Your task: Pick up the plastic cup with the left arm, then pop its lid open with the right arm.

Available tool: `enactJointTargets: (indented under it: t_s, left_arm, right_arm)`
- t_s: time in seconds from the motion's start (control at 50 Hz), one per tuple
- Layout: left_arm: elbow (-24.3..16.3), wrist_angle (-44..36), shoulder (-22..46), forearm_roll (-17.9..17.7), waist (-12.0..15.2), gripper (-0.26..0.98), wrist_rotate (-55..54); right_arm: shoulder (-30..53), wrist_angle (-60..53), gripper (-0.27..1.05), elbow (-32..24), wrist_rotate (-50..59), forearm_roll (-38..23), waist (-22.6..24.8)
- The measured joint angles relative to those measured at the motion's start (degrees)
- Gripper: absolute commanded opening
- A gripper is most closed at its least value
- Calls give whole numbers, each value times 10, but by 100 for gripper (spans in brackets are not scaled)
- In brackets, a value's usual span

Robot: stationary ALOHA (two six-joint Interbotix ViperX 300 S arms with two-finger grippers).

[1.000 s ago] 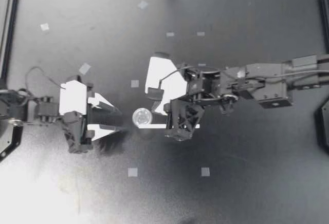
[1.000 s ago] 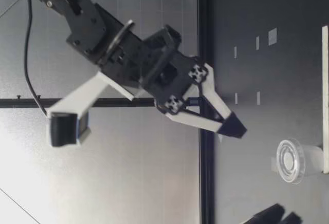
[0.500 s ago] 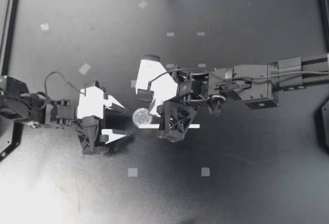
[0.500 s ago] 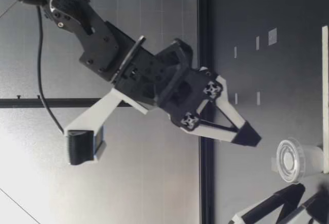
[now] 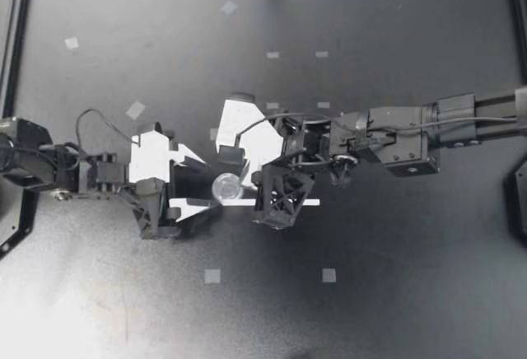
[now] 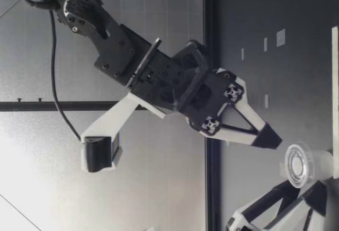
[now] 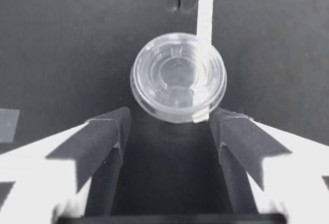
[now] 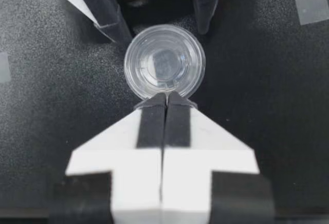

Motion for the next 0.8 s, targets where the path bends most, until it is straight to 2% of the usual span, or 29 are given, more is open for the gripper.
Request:
enactJointTargets:
  t_s: [0.34,0.8]
  left_arm:
    - [-22,-2,38,1,1,61,1]
    - [-25,-6,47,2,1,61,2]
  right_arm:
    - [13,-3,-13,-5,1,1,0]
    - [28,-6,-13,-13,0,1,0]
